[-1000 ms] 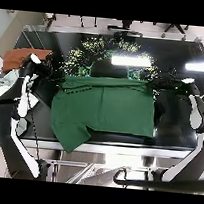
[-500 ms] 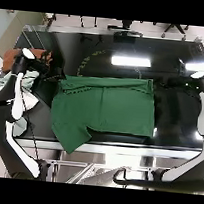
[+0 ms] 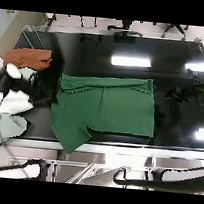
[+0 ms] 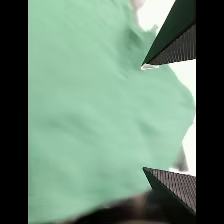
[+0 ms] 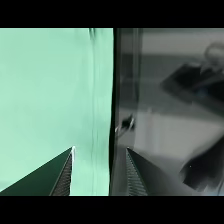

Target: Fold the shirts.

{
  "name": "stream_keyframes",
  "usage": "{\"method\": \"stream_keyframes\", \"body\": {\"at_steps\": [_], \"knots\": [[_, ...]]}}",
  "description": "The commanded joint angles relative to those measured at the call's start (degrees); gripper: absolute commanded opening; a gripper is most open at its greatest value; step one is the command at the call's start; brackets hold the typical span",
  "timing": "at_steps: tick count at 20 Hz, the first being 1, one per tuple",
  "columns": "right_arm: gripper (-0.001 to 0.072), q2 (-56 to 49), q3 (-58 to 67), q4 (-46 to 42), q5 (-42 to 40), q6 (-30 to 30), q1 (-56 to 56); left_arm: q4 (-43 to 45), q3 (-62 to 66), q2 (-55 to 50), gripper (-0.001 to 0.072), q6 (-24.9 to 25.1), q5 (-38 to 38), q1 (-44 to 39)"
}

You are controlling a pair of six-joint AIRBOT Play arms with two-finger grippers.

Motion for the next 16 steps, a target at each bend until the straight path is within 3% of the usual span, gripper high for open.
{"method": "stream_keyframes", "body": {"at_steps": [1,6,9,10,11,12,13,15,16], "knots": [[0.038,5.66,-10.19,-0.52,1.7,0.2,-2.91,-0.17,-26.45,16.02,0.0699,-0.31,8.55,2.21],[0.0382,8.55,-20.04,-0.55,-0.07,0.0,-5.86,-5.84,-42.21,21.51,0.0699,1.95,18.4,3.93],[0.0387,8.55,-24.72,-0.52,-1.64,0.0,-5.81,-6.1,-42.73,17.38,0.0699,2.12,21.86,3.93],[0.0426,8.55,-26.4,-0.26,-2.67,0.0,-5.81,-6.14,-42.12,15.17,0.0698,2.56,22.1,3.93],[0.0525,8.52,-28.24,0.11,-3.28,-0.02,-5.81,-6.64,-41.29,12.87,0.0627,2.78,22.36,3.93],[0.0522,8.52,-29.9,0.13,-3.78,-0.09,-5.81,-9.2,-40.26,10.58,0.0435,4.94,22.49,3.93],[0.0522,8.52,-31.61,0.13,-4.35,-0.5,-5.75,-12.59,-39.26,8.79,0.032,7.87,22.05,3.93],[0.0522,8.48,-34.36,0.11,-4.85,-0.76,-5.75,-18.18,-36.96,6.14,0.0151,13.66,18.73,3.96],[0.0522,8.31,-35.56,0.13,-5.31,-0.94,-5.7,-18.56,-35.32,5.38,0.0057,13.97,17.05,3.96]]}}
